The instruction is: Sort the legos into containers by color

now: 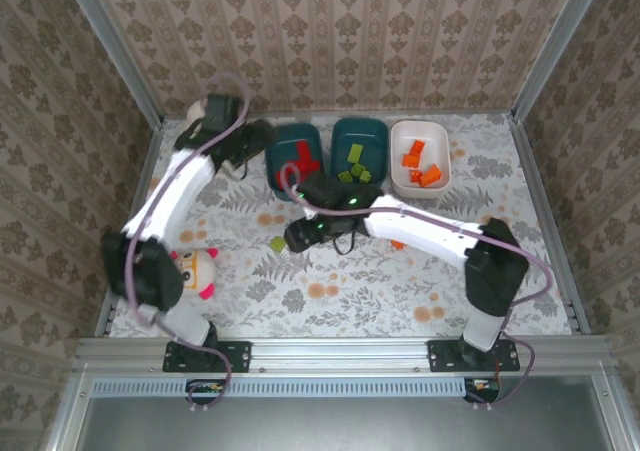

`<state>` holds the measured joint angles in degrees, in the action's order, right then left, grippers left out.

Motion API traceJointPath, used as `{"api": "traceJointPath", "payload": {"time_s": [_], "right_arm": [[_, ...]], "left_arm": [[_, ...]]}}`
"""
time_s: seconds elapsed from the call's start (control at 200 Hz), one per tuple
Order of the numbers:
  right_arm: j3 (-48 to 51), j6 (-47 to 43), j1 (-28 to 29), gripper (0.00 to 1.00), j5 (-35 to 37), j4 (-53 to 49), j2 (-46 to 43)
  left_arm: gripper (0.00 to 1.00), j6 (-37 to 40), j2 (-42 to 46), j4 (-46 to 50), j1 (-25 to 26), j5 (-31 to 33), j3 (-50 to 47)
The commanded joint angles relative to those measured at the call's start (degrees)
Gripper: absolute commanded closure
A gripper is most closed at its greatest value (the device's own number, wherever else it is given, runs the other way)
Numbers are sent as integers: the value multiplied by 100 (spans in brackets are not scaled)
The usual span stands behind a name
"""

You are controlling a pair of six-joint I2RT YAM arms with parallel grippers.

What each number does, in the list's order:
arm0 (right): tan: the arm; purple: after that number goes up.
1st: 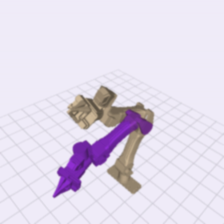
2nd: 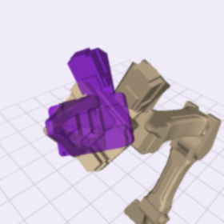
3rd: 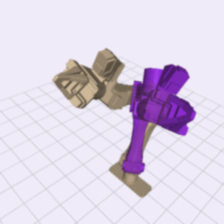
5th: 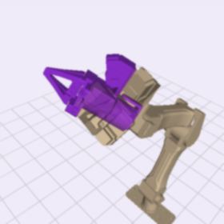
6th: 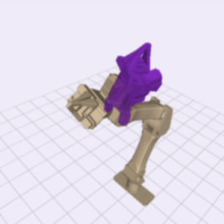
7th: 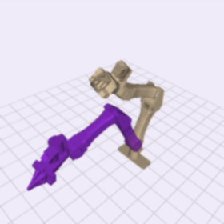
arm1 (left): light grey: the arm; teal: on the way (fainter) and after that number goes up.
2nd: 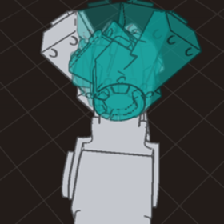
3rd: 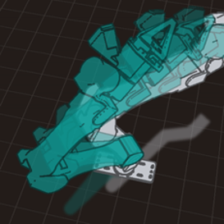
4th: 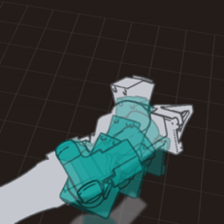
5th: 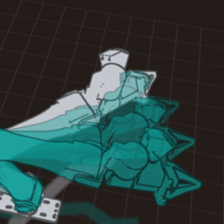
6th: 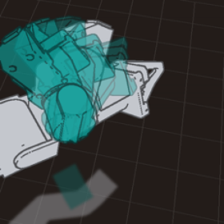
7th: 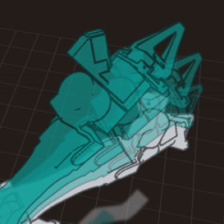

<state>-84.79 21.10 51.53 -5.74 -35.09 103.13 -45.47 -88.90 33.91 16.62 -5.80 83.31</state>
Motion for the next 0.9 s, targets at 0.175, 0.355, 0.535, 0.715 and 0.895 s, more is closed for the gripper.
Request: {"api": "traceJointPath", "payload": {"time_s": [0.175,0.355,0.535,0.715,0.895], "right_arm": [[-1445,-1679,159,23,379,-360,1669],[-2169,-1869,194,24,640,-810,2450],[-2615,-1861,209,24,605,-898,2952],[-2935,-1830,245,28,654,-1044,3320],[-3064,-1721,322,43,1015,-1156,3519]], "left_arm": [[25,-1286,3636,1059,-307,239,-3301],[26,-1502,5219,2329,-370,279,-3602],[26,-1493,5884,3015,-370,164,-3544],[27,-1499,5907,2844,-377,136,-3511],[27,-1382,5727,2788,-373,53,-3452]]}}
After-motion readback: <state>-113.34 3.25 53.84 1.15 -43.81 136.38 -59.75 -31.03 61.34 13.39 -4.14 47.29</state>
